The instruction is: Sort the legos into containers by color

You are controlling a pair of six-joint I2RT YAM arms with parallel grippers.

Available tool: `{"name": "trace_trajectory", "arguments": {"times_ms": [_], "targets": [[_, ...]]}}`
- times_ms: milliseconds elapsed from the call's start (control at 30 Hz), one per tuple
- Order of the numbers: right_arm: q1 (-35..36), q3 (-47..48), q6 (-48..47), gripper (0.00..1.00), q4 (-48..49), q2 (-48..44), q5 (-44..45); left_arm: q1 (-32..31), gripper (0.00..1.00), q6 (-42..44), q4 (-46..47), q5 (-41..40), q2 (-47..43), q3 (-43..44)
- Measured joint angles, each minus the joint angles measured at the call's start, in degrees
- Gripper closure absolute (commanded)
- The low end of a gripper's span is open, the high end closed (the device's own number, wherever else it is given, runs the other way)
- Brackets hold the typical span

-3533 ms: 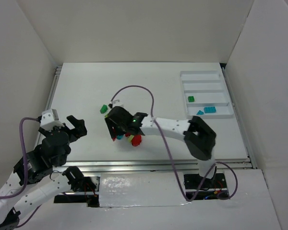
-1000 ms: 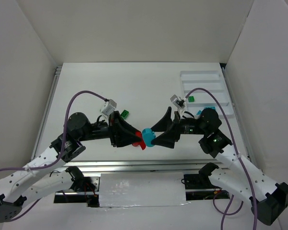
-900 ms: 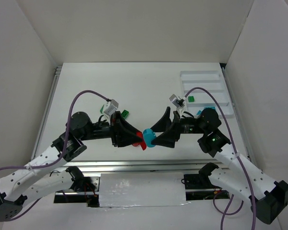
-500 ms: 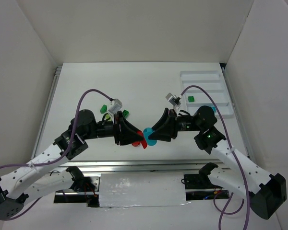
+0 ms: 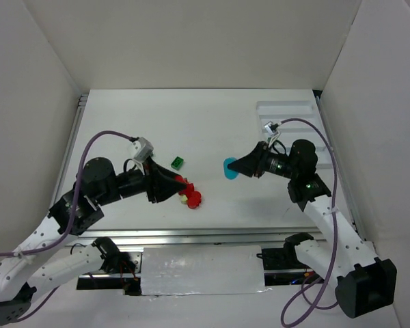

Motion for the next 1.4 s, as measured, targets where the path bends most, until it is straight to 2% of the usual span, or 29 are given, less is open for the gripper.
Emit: {"name": "trace_trajectory", "arguments": {"times_ms": [100, 233, 367, 467, 567, 800, 1233, 1333, 1367, 1400], "targets": [[-3.6, 6.5, -0.8, 1.0, -12.7, 3.7, 14.3, 0.1, 1.0, 1.9, -8.0, -10.3, 0.7, 5.1], [-10.5, 12.4, 1.3, 1.0, -22.5, 11.3, 36.4, 0.3, 1.0, 3.6, -15.9, -23.5, 0.7, 5.9], [-16.8, 15.8, 5.0, 1.0, -30.4, 19.7, 54.1, 0.3, 1.0, 4.8, -19.3, -29.4, -2.9, -0.7], [-18.8, 22.0, 8.4, 1.0, -35.3, 27.8, 63.5, 0.3, 1.0, 5.0, -21.9, -31.7, -7.4, -5.0], [-19.9, 26.9, 11.5, 1.0, -37.1, 33.0, 69.2, 0.3, 1.0, 5.1, -22.1, -33.0, -9.7, -5.4], [-20.5, 33.7, 16.0, 1.0, -38.3, 43.1, 72.2, 0.3, 1.0, 6.3, -21.8, -33.7, -9.0, -5.4], [-20.2, 28.3, 18.6, 0.86, -33.9, 47.6, 67.1, 0.3, 1.0, 6.5, -21.3, -32.1, -8.0, -5.4], [-19.6, 28.2, 18.6, 0.58, -33.0, 47.7, 66.9, 0.5, 1.0, 6.5, -21.3, -32.1, -7.7, -5.4], [-19.4, 27.9, 18.6, 0.41, -32.5, 47.6, 66.8, 0.5, 1.0, 6.5, -21.2, -32.1, -7.7, -5.4], [-19.2, 27.4, 18.7, 0.39, -31.7, 47.6, 66.7, 0.6, 1.0, 6.5, -21.2, -32.1, -7.7, -5.4]]}}
